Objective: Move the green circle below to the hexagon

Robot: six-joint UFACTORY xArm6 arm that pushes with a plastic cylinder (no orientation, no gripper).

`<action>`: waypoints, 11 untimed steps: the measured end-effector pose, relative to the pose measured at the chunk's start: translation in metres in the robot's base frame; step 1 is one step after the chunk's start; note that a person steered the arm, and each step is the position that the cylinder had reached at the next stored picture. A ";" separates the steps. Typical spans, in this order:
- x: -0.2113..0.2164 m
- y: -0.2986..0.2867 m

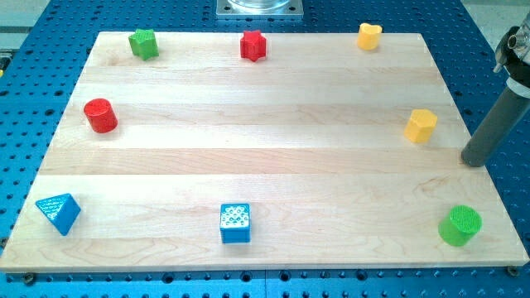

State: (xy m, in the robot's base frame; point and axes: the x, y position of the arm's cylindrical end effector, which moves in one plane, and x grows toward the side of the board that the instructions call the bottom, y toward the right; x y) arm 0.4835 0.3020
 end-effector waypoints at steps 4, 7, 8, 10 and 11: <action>0.106 -0.051; 0.044 -0.100; 0.050 -0.108; 0.079 -0.066; 0.023 -0.092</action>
